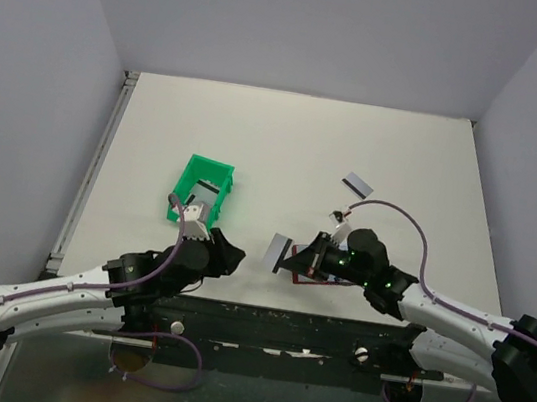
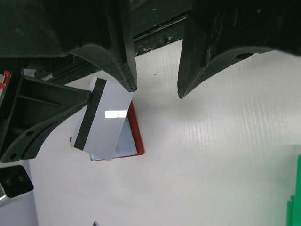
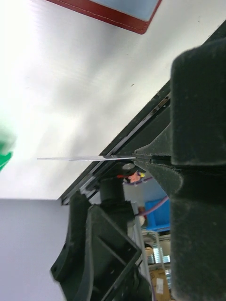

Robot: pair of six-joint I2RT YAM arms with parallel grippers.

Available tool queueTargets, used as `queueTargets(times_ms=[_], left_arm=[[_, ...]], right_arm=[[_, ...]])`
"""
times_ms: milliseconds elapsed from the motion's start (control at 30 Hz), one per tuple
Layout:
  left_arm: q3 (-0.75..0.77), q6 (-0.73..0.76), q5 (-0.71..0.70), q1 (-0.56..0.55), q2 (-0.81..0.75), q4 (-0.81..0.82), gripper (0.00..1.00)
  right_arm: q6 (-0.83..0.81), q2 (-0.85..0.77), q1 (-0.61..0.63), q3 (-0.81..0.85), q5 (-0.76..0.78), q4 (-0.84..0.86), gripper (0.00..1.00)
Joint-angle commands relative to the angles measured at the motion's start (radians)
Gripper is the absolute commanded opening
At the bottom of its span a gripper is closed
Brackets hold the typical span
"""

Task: Put the credit cards into the card holder
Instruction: Pick up the credit card at the corner of the board, then insert the credit card into the card holder.

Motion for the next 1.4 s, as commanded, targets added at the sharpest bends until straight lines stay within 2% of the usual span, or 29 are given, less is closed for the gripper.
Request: queueTargets(times_ms=[0, 200, 333, 500, 800, 967, 1167, 1367], left_arm=[[-0.012, 0.108, 0.031, 0.004, -0.088, 0.134, 0.52], [0.009, 0.188, 0.094, 0.004, -0.128, 0.263, 0.55], [0.012, 0.205, 0.122, 0.004, -0.145, 0.312, 0.56], [0.008, 0.212, 0.169, 0.005, -0.145, 0.348, 0.58], [-0.015, 0.218, 0.328, 0.005, -0.079, 0.53, 0.57], [-0.011, 0.231, 0.357, 0.007, -0.056, 0.559, 0.47], [-0.02, 0.229, 0.395, 0.005, -0.041, 0.61, 0.41], [-0.024, 0.228, 0.407, 0.007, -0.039, 0.619, 0.22]], right_arm=[[-0.081, -0.087, -0.084, 0.0, -0.131, -0.016, 0.0], [-0.092, -0.119, -0.132, 0.029, -0.314, 0.053, 0.0], [-0.054, -0.138, -0.14, 0.008, -0.385, 0.159, 0.0], [-0.008, -0.155, -0.146, -0.008, -0.44, 0.264, 0.0], [0.053, -0.124, -0.147, -0.014, -0.486, 0.379, 0.0], [0.058, -0.127, -0.147, -0.022, -0.494, 0.389, 0.0], [0.057, -0.13, -0.147, -0.02, -0.495, 0.394, 0.0], [0.049, -0.132, -0.149, -0.023, -0.488, 0.394, 0.0]])
